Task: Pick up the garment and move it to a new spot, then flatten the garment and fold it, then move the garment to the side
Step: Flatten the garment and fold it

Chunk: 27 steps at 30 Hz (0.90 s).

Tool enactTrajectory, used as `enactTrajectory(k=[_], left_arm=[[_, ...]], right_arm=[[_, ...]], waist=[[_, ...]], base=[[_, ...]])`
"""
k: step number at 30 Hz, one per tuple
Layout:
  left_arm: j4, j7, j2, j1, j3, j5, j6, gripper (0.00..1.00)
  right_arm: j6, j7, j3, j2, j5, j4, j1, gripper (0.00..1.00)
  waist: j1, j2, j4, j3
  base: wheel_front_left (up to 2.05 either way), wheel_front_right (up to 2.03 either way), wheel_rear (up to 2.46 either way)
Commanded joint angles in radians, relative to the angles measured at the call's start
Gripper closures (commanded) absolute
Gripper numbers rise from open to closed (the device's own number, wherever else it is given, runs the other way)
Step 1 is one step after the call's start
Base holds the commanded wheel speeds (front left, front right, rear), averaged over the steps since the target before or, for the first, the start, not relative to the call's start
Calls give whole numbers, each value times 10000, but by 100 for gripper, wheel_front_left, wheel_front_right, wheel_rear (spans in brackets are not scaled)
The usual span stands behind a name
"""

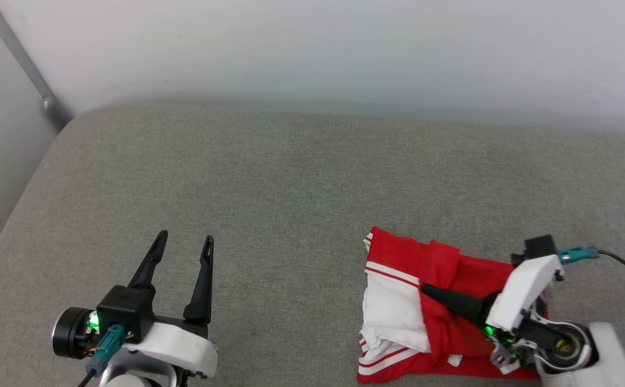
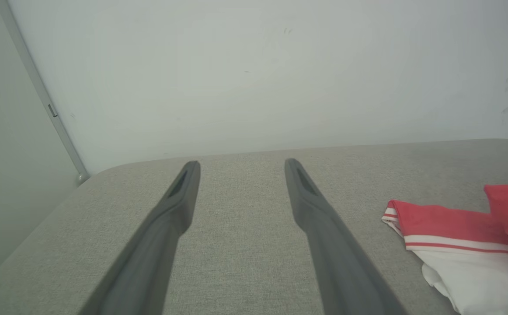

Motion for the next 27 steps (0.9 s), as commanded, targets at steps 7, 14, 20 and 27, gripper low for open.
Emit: enactTrajectory(k=[7,14,20,27], left_arm=[[339,-147,-204,-432,-193,-11,-243,0],[616,-302,-291,-390,-133,-77,-343,0],[717,-351,-258,-300,-54,-139,-380,0],[855,-424,-397,-85,80,-259,-270,0]], right_arm=[[-1,-2210,2532,24,1153,1120,-653,100],[-1,-3969,3771,-63,149,1556,-1296,0],[-2,-5204,4373,-1198,-1386,567,-1415,0],[-2,-7319,3206,-2717,-4550,-307,-679,0]], waist=[[0,0,330,202],[0,0,230,254],[0,0,-66,141],[0,0,-602,-111]], base=[[0,0,0],[0,0,0],[0,0,0],[0,0,0]])
